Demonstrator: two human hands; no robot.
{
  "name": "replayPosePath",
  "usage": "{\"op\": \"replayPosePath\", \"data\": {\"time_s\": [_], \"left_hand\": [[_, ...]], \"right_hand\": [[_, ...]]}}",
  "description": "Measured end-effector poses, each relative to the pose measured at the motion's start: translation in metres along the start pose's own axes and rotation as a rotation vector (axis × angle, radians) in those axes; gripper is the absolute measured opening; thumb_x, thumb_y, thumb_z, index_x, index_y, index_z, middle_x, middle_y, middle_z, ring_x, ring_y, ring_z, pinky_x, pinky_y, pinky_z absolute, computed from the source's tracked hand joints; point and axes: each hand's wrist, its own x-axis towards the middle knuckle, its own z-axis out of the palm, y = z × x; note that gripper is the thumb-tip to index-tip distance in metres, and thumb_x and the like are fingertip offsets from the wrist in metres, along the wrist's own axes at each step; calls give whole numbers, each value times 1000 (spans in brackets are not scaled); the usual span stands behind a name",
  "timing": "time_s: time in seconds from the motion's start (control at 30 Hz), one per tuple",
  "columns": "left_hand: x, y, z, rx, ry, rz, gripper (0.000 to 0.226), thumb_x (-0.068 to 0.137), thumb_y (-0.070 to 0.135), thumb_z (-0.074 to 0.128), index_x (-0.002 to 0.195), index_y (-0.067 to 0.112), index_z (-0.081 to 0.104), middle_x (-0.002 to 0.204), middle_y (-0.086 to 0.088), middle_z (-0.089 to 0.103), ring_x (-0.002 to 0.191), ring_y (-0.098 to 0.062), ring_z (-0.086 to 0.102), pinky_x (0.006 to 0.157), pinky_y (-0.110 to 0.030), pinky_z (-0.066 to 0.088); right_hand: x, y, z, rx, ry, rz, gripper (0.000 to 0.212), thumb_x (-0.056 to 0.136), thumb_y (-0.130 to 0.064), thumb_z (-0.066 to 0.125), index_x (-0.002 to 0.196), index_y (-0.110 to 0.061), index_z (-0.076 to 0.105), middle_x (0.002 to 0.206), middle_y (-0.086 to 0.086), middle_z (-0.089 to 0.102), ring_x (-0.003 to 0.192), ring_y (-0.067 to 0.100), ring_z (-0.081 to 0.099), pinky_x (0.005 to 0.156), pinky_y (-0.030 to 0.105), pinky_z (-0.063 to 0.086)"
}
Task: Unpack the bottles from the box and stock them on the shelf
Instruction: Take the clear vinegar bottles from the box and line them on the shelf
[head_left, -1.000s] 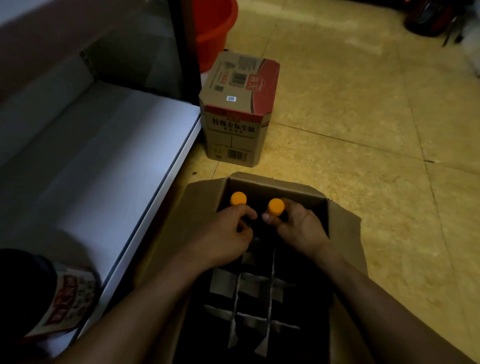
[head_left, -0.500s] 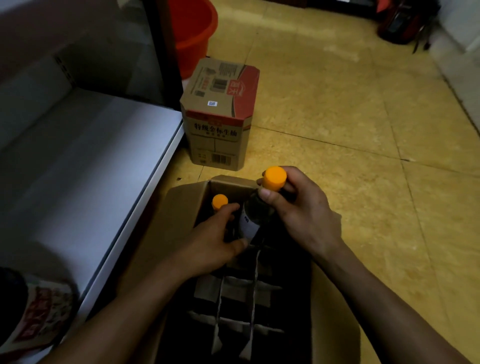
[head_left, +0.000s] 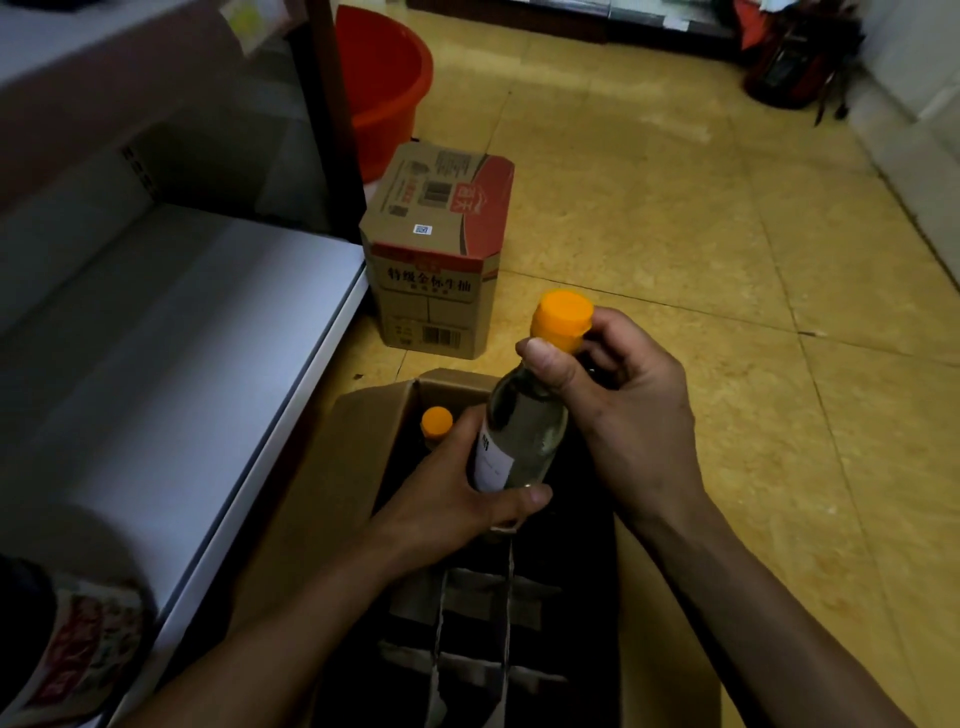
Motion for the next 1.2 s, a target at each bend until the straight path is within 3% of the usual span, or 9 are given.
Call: {"op": "replayPosePath", "data": {"time_s": [0.13, 0.27, 0.37, 0.5, 0.63, 0.77, 0.83, 1.03, 1.2], "left_hand": [[-9, 6, 0, -111, -118, -26, 59, 88, 28, 75, 134, 52, 47, 131, 26, 64, 119, 5, 63, 92, -22, 55], [-13, 13, 1, -217, -185, -71, 58, 84, 39, 80, 131, 56, 52, 132, 21, 66, 121, -2, 64, 106, -38, 50], [-12, 16, -1, -356, -286, -98, 64, 69, 50, 83, 126, 61, 56, 136, 15, 65, 126, -9, 62, 109, -44, 47], [-12, 18, 4, -524, -362, -91, 82, 66, 60, 85, 139, 44, 52, 141, 3, 64, 132, -20, 59, 111, -46, 45], [-13, 22, 13, -346, -212, -48, 68, 67, 77, 73, 130, 64, 50, 134, 22, 65, 124, -4, 63, 104, -38, 51], [-15, 21, 28, -158, -90, 17, 64, 87, 43, 71, 138, 52, 33, 132, 21, 63, 119, 8, 61, 89, -16, 55], [-15, 21, 31, -183, -53, 5, 66, 84, 37, 74, 138, 47, 38, 130, 18, 66, 118, 4, 64, 90, -21, 57], [-19, 22, 12, -400, -180, -84, 51, 81, 38, 78, 129, 46, 61, 134, 4, 69, 126, -17, 64, 109, -46, 47], [-21, 29, 4, -409, -221, -66, 42, 87, 32, 77, 125, 45, 65, 133, 4, 69, 126, -16, 64, 107, -42, 48]], "right_hand": [[1, 1, -15, -86, -199, 101, 36, 91, -39, 60, 119, -19, 68, 105, -5, 76, 100, 4, 72, 78, 19, 56], [-1, 8, -27, -17, -394, 302, 54, 87, -65, 54, 129, -33, 63, 124, -1, 72, 118, 15, 68, 101, 38, 55], [1, 5, -32, 199, -444, 325, 49, 90, -42, 59, 133, -20, 60, 124, 11, 72, 116, 25, 70, 95, 37, 58], [-2, 2, -22, 339, -314, 256, 36, 93, -29, 63, 125, -12, 64, 101, 6, 75, 93, 20, 74, 75, 27, 58], [-8, -1, -11, 236, -83, 181, 38, 85, -35, 70, 120, -21, 66, 96, -2, 77, 87, 15, 76, 73, 30, 57], [-10, 0, 1, 54, 152, 133, 52, 74, -40, 79, 121, -26, 64, 99, -8, 75, 84, 2, 74, 63, 14, 55], [-10, 1, 4, 3, 186, 141, 52, 77, -37, 81, 124, -27, 62, 102, -9, 73, 83, -2, 72, 60, 11, 53], [-8, -3, -22, -3, -126, 157, 54, 84, -45, 70, 133, -26, 59, 112, -4, 75, 102, 13, 75, 78, 29, 61], [-16, -2, -30, 72, -341, 287, 48, 89, -43, 59, 133, -25, 58, 118, 7, 76, 109, 27, 74, 92, 46, 60]]}}
